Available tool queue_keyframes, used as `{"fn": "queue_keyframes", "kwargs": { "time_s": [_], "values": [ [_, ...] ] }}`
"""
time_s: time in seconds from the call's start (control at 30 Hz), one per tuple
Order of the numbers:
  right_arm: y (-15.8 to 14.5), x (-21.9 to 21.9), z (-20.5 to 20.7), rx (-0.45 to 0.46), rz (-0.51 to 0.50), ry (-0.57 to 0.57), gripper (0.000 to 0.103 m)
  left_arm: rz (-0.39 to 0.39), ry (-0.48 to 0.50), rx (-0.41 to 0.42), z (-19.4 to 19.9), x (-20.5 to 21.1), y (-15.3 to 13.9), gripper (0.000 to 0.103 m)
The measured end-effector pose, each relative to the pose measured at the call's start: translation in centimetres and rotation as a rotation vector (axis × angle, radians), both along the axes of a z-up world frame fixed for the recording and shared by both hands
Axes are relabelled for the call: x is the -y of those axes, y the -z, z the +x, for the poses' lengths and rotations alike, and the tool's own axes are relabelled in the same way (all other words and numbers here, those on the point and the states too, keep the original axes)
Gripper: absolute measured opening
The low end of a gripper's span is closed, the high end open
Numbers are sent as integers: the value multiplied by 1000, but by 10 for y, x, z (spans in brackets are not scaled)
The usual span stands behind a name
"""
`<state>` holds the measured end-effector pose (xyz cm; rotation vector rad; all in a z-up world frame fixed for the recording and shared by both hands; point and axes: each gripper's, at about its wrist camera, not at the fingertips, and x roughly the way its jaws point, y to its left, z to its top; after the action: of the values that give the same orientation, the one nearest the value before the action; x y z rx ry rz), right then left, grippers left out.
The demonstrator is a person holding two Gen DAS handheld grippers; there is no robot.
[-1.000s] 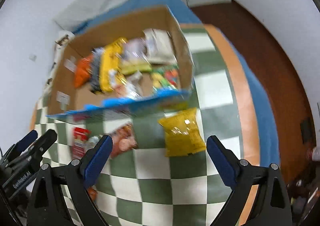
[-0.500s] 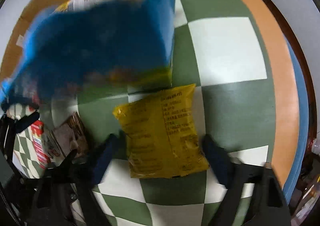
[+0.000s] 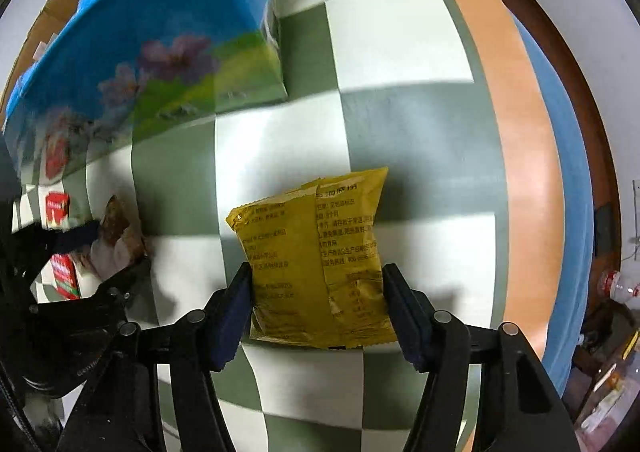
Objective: Organize snacks
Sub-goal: 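Grasp the brown dumpling-print packet with the left tool while the right tool grasps the yellow chip bag, then carry both packets into the box and open both tools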
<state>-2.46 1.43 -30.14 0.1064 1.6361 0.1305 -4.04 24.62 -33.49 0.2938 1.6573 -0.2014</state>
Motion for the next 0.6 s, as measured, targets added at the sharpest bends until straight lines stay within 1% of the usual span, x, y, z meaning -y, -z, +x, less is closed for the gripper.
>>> {"fn": "queue_keyframes", "kwargs": {
  "time_s": [0.03,0.1,0.17,0.2,0.27,0.33,0.37,0.4,0.5,0.6],
  "values": [
    [0,1,-6,-7,-3,-1,65,-52,-109,-53,-7,-12,5,58],
    [1,2,-18,-23,0,-1,65,-114,-233,-92,-17,-29,10,58],
    [4,1,-28,-38,4,-5,65,-179,-336,-124,-26,-45,15,58],
    [5,1,-33,-46,6,-7,65,-212,-361,-143,-30,-50,18,58],
    [8,0,-41,-66,24,-14,66,-249,-363,-180,-36,-55,22,62],
    [9,0,-43,-83,30,-17,68,-272,-335,-185,-40,-56,22,67],
    [10,0,-44,-86,36,-18,71,-280,-313,-185,-43,-52,23,68],
    [10,0,-44,-88,42,-16,75,-280,-291,-188,-46,-50,24,72],
    [11,1,-48,-86,45,-2,76,-226,-220,-188,-55,-42,29,73],
    [12,0,-49,-85,34,-3,76,-181,-186,-145,-61,-30,29,73]
  ]
}}
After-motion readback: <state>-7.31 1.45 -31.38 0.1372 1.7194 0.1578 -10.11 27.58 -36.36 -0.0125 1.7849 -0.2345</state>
